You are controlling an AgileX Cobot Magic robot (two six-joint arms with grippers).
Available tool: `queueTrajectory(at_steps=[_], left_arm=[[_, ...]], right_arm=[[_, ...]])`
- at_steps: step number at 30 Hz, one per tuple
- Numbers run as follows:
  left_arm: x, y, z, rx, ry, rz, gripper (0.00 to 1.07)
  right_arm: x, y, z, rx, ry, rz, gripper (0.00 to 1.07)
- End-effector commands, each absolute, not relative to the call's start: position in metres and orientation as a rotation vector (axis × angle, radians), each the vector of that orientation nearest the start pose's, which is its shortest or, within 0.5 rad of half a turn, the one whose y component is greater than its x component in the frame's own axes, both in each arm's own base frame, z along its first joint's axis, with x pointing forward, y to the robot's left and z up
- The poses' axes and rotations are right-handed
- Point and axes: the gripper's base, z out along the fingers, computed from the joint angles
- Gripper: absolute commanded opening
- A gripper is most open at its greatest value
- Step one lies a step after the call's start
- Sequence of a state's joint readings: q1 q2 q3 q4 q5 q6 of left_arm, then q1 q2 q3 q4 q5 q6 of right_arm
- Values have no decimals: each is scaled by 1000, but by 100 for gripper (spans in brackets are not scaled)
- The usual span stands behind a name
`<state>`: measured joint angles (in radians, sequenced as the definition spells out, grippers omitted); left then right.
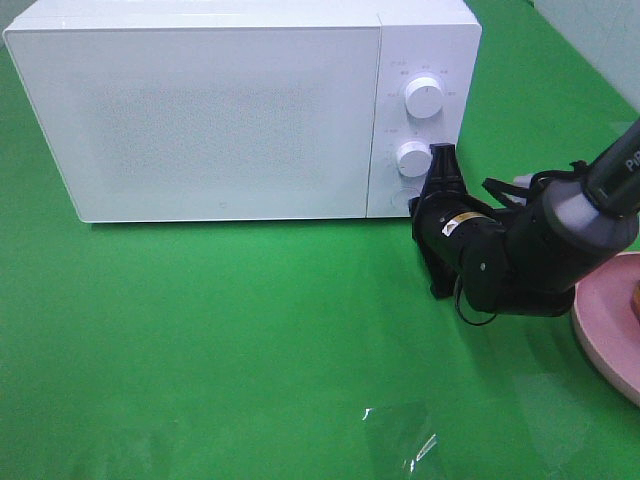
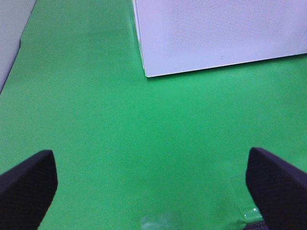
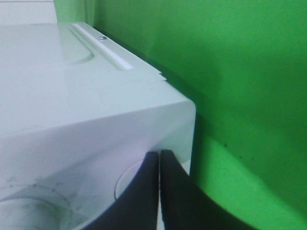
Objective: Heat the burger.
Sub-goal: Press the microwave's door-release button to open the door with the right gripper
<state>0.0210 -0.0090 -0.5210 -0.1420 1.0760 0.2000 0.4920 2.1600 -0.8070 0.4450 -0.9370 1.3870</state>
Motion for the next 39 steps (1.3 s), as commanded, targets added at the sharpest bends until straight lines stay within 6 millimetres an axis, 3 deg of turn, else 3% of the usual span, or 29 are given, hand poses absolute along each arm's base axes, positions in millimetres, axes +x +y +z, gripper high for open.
queueTrajectory(at_steps=[1, 8, 19, 30, 39], left_arm=[[-12, -12, 282, 192, 1998, -41, 100], [-12, -12, 282, 192, 1998, -41, 100], [-12, -12, 282, 192, 1998, -41, 100], [-12, -12, 282, 192, 1998, -41, 100], [-12, -12, 282, 192, 1998, -41, 100]], right_arm=[[347, 145, 86, 1287, 1505, 1131, 1], [348, 149, 97, 1226, 1463, 1220, 1], [349, 146, 95, 1239, 1433, 1200, 1], [361, 152, 107, 1203, 1378, 1249, 1], [379, 160, 114, 1066, 1241, 1292, 0]])
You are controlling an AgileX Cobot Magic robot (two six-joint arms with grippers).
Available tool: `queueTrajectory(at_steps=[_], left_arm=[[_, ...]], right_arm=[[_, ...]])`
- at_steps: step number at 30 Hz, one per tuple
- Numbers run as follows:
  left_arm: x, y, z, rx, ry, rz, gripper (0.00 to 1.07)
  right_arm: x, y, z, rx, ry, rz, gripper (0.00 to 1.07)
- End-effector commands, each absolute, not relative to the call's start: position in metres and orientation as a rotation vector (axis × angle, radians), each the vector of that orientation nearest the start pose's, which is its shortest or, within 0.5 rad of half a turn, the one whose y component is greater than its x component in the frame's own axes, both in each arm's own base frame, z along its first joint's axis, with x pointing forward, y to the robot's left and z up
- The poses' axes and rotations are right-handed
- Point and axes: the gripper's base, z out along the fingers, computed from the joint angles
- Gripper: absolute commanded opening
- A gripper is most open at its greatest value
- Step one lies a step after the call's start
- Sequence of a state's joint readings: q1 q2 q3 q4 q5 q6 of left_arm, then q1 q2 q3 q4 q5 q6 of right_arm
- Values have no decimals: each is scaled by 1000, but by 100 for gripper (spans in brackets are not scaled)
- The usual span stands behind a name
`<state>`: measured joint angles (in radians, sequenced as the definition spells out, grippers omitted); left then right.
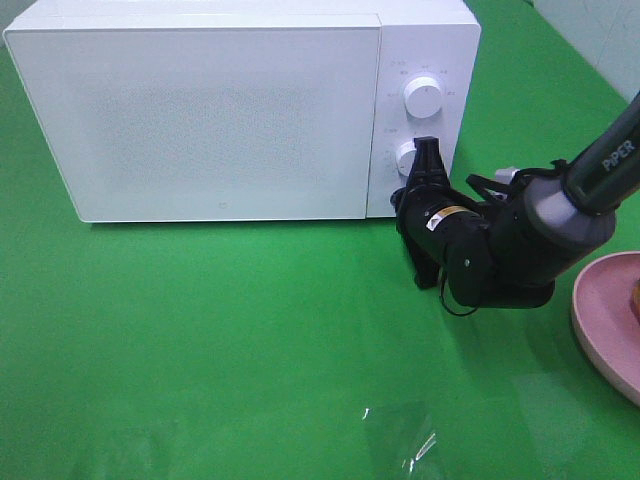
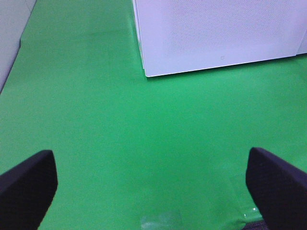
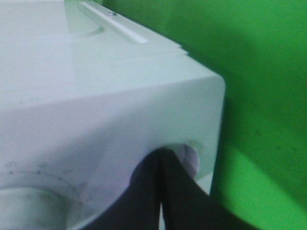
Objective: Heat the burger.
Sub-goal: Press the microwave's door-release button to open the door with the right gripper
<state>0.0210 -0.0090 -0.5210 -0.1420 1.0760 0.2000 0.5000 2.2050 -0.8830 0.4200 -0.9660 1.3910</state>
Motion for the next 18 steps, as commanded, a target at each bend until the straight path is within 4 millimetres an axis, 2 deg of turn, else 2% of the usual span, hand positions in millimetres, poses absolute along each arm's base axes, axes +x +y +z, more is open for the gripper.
queueTrajectory(at_steps=[1, 12, 18], left_arm=[[-12, -12, 282, 192, 1998, -41, 100], [-12, -12, 282, 192, 1998, -41, 100], [-12, -12, 282, 192, 1998, -41, 100]], right_arm=[[381, 161, 114, 1050, 1225, 1295, 0], [383, 161, 115, 1040, 1228, 1271, 0], [378, 159, 111, 1093, 1299, 1250, 0]])
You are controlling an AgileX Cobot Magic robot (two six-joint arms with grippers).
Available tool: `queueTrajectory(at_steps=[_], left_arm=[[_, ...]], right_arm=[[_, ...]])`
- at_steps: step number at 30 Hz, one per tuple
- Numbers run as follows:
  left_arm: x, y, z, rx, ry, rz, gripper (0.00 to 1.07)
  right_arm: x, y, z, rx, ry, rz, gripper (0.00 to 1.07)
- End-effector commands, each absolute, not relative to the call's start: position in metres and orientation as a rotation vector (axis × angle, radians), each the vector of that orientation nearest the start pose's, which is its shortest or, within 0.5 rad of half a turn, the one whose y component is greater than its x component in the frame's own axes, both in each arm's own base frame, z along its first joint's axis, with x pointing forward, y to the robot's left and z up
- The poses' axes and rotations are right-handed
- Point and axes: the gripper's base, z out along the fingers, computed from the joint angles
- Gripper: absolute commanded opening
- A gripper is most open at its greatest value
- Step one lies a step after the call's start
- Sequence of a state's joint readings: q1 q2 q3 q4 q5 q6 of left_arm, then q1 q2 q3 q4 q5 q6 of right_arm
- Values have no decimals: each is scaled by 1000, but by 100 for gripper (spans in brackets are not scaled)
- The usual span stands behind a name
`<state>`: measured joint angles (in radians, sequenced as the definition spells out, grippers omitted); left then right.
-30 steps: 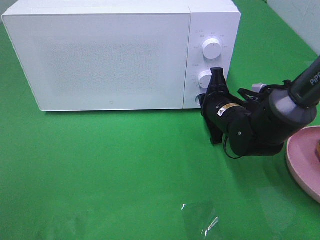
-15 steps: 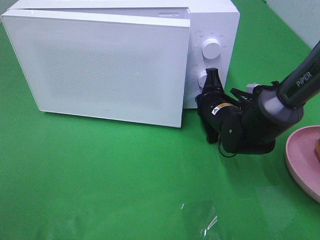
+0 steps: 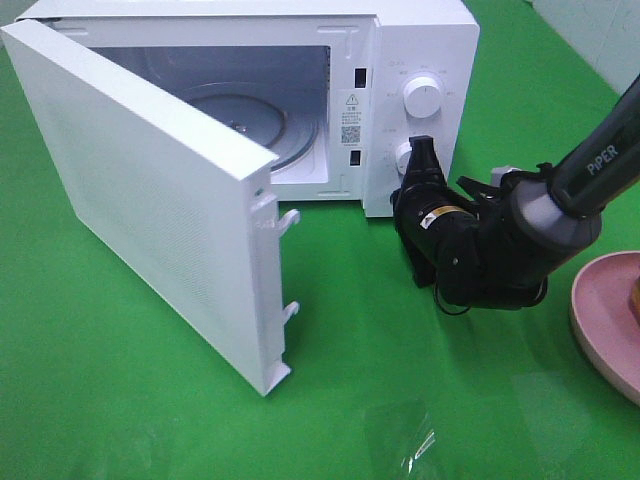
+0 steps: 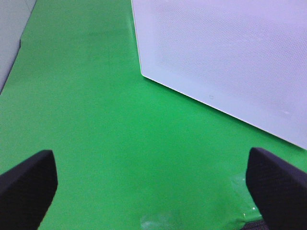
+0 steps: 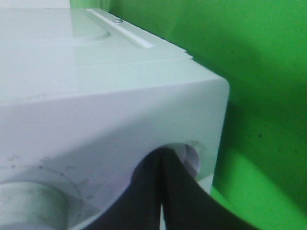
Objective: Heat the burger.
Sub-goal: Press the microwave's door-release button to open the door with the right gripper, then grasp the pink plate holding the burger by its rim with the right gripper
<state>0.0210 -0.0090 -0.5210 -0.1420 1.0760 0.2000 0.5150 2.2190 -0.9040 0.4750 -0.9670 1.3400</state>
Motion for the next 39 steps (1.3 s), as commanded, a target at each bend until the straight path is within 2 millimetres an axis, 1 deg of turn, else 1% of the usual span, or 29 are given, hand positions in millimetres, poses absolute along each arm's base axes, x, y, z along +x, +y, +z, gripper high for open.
queueTrajectory(at_steps=[1, 6, 8, 11, 12, 13, 16, 18, 21, 23, 28, 30, 31, 32, 34, 35, 36, 37, 38, 39], left_arm=[[-12, -12, 282, 192, 1998, -41, 100], [-12, -12, 282, 192, 1998, -41, 100], [-12, -12, 282, 192, 1998, -41, 100], [-12, -12, 282, 192, 1998, -41, 100], [-12, -12, 282, 192, 1998, -41, 100], [-12, -12, 282, 192, 1998, -41, 100], [-12, -12, 282, 192, 1998, -41, 100], [-12, -12, 282, 192, 1998, -41, 100], [-12, -12, 282, 192, 1998, -41, 100], [-12, -12, 282, 192, 1998, -41, 100], [-12, -12, 282, 192, 1998, -41, 100], [-12, -12, 282, 192, 1998, -41, 100], [-12, -12, 282, 192, 1998, -41, 100], [-12, -12, 282, 192, 1998, -41, 100], [-12, -12, 282, 192, 1998, -41, 100], [-12, -12, 282, 192, 1998, -41, 100], [-12, -12, 282, 192, 1998, -41, 100], [-12, -12, 282, 192, 1998, -41, 100], [-12, -12, 282, 192, 1998, -41, 100], [-12, -12, 282, 192, 1998, -41, 100]], right_arm=[[375, 160, 109, 1112, 1336, 1240, 0], [367, 162, 106, 1130, 1375, 1236, 0], [355, 170, 98, 1160, 1463, 1224, 0], [353, 171, 96, 1169, 1480, 1219, 0], [347, 172, 94, 1182, 1516, 1206, 0], [342, 170, 94, 1193, 1554, 1190, 0], [339, 168, 95, 1199, 1566, 1184, 0], [328, 166, 96, 1196, 1642, 1165, 0], [326, 166, 95, 1188, 1664, 1161, 0], [314, 164, 95, 1164, 1769, 1139, 0], [307, 163, 97, 1157, 1819, 1118, 0], [298, 160, 103, 1083, 1898, 1058, 0], [298, 160, 103, 1083, 1898, 1058, 0], [295, 159, 110, 1020, 1937, 1031, 0], [294, 159, 113, 992, 1956, 1014, 0], [291, 159, 119, 903, 2018, 966, 1], [291, 159, 119, 903, 2018, 966, 1], [288, 159, 128, 778, 2082, 909, 1], [288, 159, 128, 778, 2082, 909, 1], [284, 159, 136, 651, 2137, 847, 2]])
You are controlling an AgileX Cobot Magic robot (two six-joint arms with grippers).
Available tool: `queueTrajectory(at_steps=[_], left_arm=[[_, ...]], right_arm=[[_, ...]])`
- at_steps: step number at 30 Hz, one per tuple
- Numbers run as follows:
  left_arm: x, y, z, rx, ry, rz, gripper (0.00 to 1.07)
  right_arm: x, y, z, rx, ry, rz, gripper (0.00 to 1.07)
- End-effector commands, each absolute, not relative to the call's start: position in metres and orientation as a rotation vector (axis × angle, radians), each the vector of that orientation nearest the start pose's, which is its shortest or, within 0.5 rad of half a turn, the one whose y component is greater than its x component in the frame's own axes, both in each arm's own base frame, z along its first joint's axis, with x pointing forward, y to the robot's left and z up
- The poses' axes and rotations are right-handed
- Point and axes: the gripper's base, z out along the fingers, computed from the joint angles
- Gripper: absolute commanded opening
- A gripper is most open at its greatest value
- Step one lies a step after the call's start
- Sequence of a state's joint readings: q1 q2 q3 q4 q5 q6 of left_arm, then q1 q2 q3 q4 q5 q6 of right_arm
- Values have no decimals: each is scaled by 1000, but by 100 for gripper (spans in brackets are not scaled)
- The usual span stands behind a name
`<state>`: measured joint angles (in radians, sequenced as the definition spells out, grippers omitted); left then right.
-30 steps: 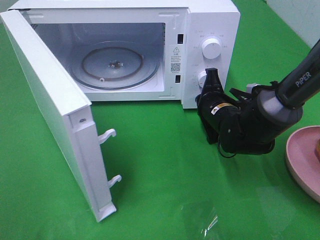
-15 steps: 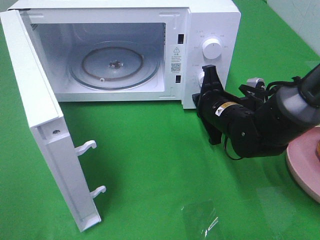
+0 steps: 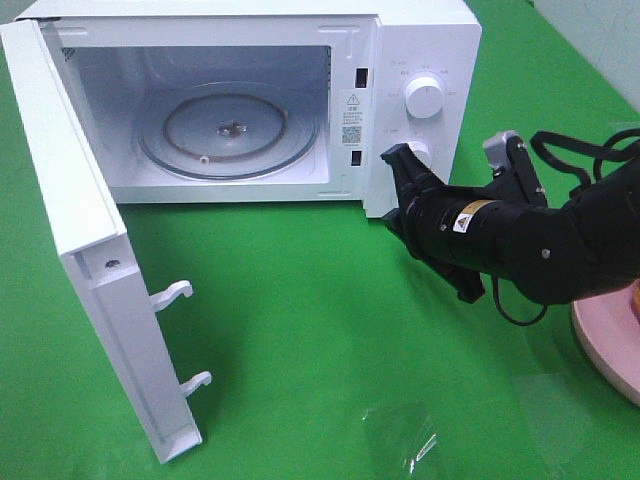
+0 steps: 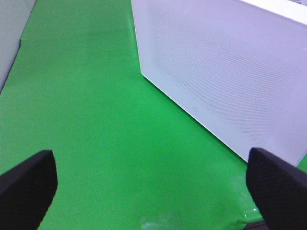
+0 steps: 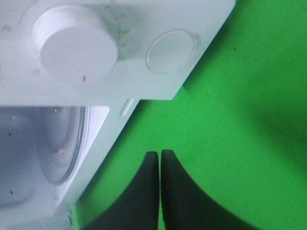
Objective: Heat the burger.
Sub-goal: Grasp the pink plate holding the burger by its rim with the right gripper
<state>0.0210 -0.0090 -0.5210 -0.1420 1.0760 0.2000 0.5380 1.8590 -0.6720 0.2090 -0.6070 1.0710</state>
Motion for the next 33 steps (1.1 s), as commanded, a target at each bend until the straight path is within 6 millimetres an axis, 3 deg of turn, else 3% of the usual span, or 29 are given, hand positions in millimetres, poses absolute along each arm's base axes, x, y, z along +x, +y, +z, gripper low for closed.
queueTrajectory(at_steps=[1, 3, 20, 26, 33], left_arm=[[-12, -12, 282, 192, 1998, -41, 100], [-12, -12, 282, 192, 1998, -41, 100], [-12, -12, 282, 192, 1998, -41, 100], [-12, -12, 282, 192, 1998, -41, 100], [-12, -12, 282, 192, 1998, -41, 100]], right_arm=[[284, 159, 136, 651, 2137, 847, 2], [278, 158, 145, 506, 2219, 765, 2], [244, 146, 179, -72, 2563, 430, 6], [236, 136, 195, -399, 2724, 168, 8], [229, 125, 203, -626, 2844, -43, 10]])
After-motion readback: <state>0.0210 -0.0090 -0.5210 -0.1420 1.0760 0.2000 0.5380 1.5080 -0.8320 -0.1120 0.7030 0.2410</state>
